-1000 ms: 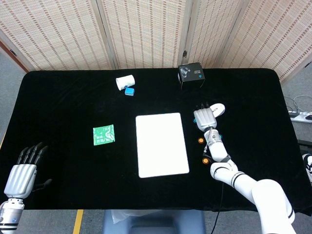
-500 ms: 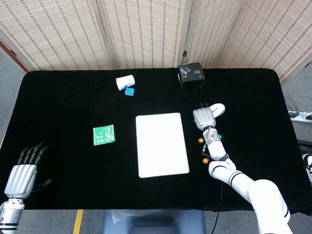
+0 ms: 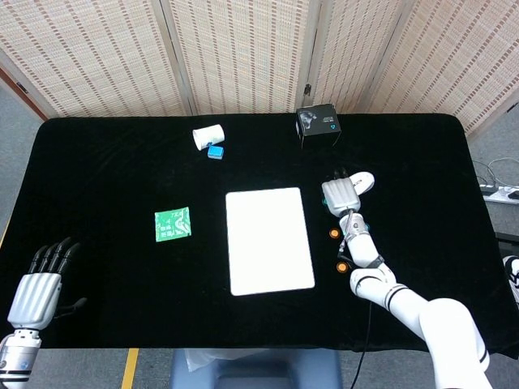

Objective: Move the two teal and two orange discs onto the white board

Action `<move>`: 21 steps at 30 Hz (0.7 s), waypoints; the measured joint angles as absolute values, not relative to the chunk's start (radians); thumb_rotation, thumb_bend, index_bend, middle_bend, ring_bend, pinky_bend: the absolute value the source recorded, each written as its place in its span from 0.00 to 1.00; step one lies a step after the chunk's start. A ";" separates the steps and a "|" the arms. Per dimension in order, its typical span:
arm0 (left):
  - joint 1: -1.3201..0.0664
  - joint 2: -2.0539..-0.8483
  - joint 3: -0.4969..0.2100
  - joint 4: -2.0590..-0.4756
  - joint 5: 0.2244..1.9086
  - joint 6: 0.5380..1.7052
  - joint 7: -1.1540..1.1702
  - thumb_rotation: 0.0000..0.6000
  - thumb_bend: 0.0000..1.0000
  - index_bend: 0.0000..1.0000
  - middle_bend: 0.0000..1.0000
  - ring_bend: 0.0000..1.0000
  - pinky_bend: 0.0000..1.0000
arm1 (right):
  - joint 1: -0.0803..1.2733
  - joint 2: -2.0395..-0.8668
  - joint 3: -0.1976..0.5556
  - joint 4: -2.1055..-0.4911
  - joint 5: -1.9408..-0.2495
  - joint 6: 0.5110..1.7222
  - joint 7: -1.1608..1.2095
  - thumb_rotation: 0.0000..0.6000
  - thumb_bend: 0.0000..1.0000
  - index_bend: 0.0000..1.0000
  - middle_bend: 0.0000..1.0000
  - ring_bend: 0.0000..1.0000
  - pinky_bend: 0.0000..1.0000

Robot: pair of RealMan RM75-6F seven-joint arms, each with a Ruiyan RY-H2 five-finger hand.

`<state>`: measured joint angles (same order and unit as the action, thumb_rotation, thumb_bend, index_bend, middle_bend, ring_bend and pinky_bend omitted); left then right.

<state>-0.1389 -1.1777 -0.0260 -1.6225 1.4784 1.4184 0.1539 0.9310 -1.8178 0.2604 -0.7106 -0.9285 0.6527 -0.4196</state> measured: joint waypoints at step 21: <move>-0.130 -1.169 -0.020 -1.634 1.493 1.437 0.150 1.00 0.15 0.05 0.01 0.04 0.00 | 0.897 -1.573 0.144 -1.421 -1.198 0.763 -0.420 1.00 0.39 0.50 0.25 0.07 0.00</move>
<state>-0.1297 -1.1689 -0.0197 -1.6335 1.4931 1.4368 0.1498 0.8974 -1.5730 0.1442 -1.4206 -1.1983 0.7630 -0.4201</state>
